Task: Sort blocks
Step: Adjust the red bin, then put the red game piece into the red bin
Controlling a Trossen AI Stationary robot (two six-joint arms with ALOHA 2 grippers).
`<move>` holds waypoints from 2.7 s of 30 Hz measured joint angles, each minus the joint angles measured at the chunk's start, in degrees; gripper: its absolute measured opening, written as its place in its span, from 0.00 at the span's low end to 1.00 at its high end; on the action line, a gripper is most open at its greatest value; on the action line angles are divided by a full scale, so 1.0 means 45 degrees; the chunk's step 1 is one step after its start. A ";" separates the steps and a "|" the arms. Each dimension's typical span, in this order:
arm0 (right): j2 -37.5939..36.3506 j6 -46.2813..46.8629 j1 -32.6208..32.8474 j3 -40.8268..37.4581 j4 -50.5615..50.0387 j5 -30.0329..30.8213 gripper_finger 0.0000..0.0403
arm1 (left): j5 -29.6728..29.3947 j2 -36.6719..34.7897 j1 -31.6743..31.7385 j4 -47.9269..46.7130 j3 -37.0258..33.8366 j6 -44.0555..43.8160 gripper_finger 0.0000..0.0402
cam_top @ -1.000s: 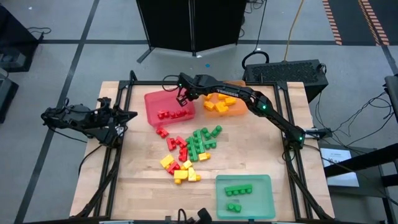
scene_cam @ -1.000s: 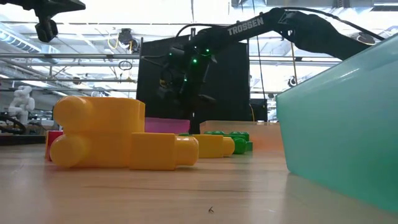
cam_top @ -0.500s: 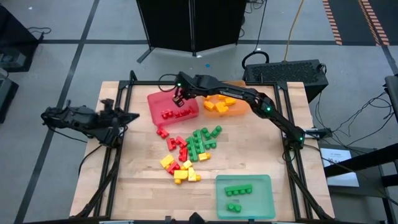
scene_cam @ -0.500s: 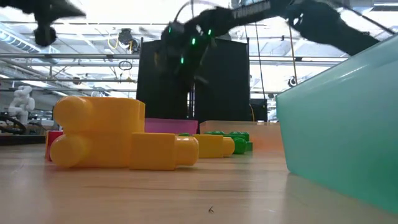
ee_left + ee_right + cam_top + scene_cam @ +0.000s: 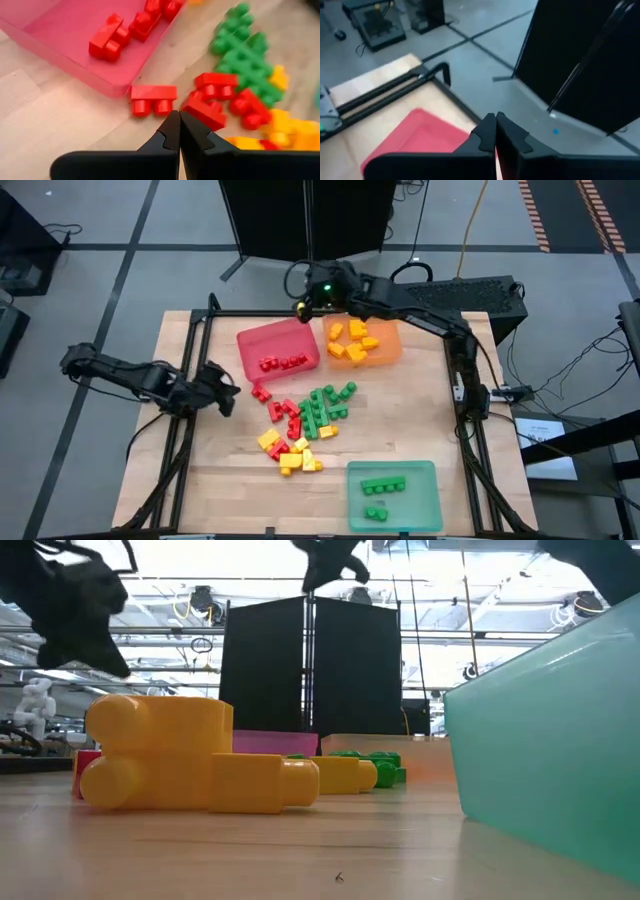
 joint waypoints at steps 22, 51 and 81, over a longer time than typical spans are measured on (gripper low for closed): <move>-0.0294 -0.0864 0.0441 -0.0019 -0.1044 0.0285 0.00 | -0.0421 0.5395 0.2160 0.2629 -0.0111 0.3173 0.00; -0.0294 -0.1165 0.0834 -0.0019 -0.1605 0.0220 0.00 | 0.1885 0.7955 0.7172 0.7460 -0.0677 0.7536 0.00; 0.4085 -0.0406 0.2797 0.0000 0.2586 -0.5069 0.66 | 0.4605 -0.3610 0.3910 0.0826 0.4472 0.4197 0.00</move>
